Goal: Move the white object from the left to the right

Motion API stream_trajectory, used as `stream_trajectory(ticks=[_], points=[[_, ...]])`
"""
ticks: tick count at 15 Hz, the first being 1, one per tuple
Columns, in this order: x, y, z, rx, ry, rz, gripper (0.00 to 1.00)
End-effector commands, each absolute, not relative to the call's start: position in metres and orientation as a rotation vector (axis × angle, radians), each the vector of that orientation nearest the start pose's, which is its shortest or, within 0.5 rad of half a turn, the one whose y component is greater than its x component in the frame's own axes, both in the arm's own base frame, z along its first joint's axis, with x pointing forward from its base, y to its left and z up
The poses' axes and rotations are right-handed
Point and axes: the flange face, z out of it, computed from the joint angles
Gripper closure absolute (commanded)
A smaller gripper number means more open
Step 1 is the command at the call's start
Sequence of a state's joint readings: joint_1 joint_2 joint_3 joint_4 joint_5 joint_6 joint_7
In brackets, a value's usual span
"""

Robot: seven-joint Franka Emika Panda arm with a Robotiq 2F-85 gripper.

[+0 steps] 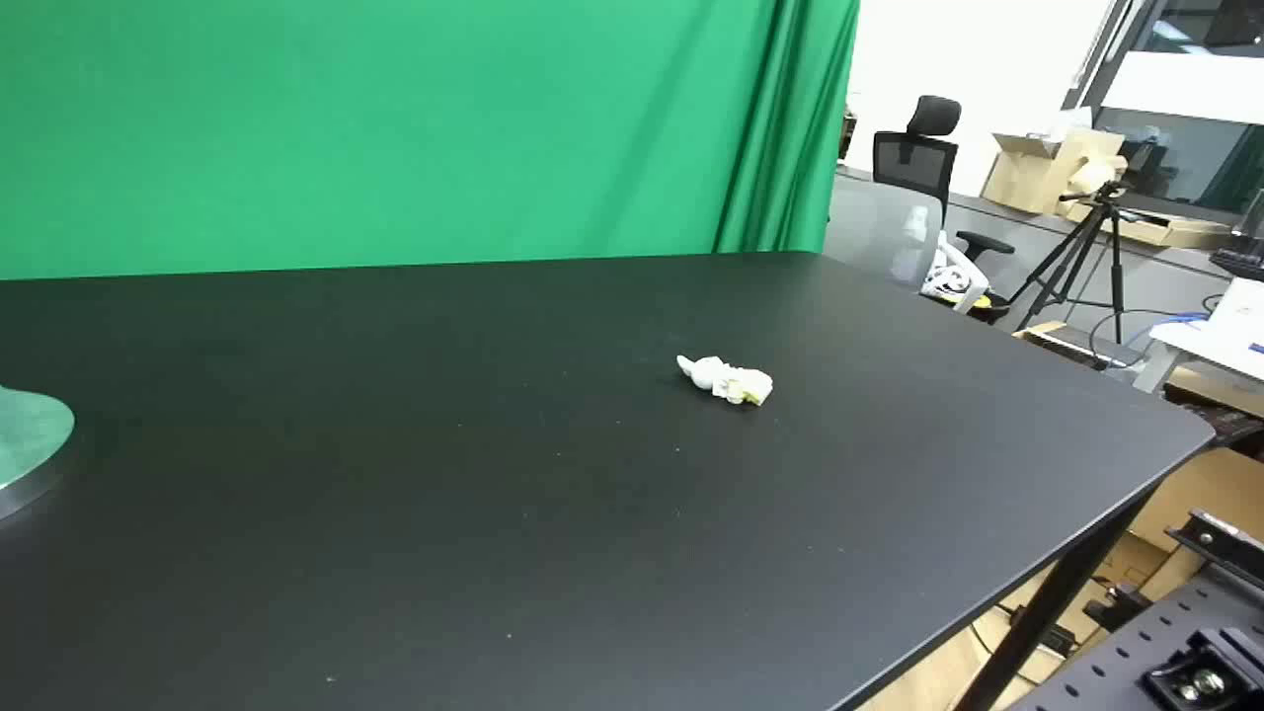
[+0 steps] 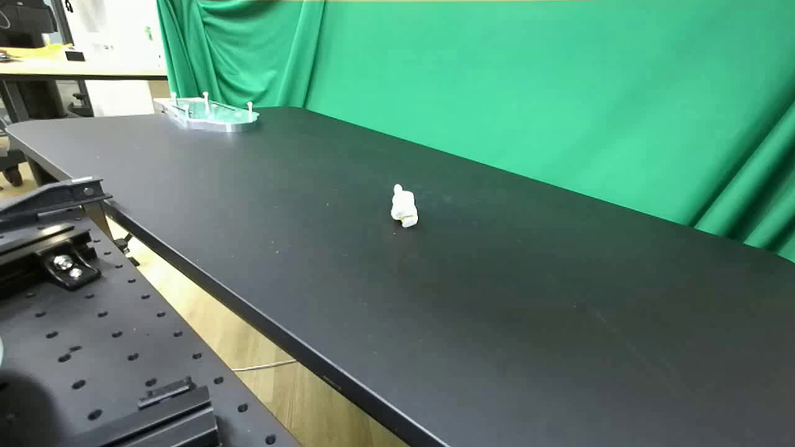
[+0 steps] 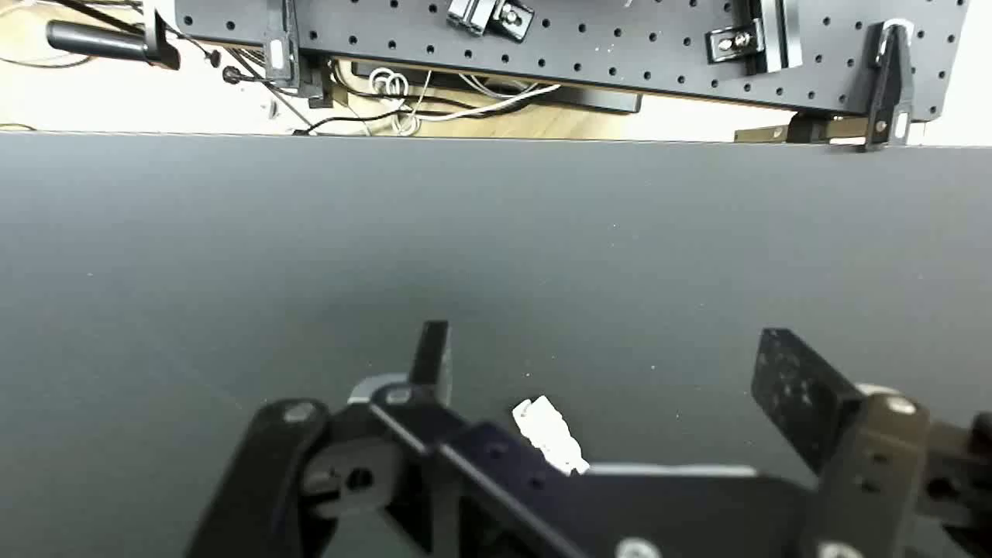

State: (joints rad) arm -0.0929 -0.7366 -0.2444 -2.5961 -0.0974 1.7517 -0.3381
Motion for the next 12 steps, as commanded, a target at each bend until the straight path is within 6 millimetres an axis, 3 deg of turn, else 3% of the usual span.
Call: stream_trajectory(ticks=[1,12], points=[[0.2983,-0.1167,0.4693,-3.033,-0.145,0.143,0.00],[0.2983,-0.1167,0.4693,-3.033,-0.145,0.143,0.00]])
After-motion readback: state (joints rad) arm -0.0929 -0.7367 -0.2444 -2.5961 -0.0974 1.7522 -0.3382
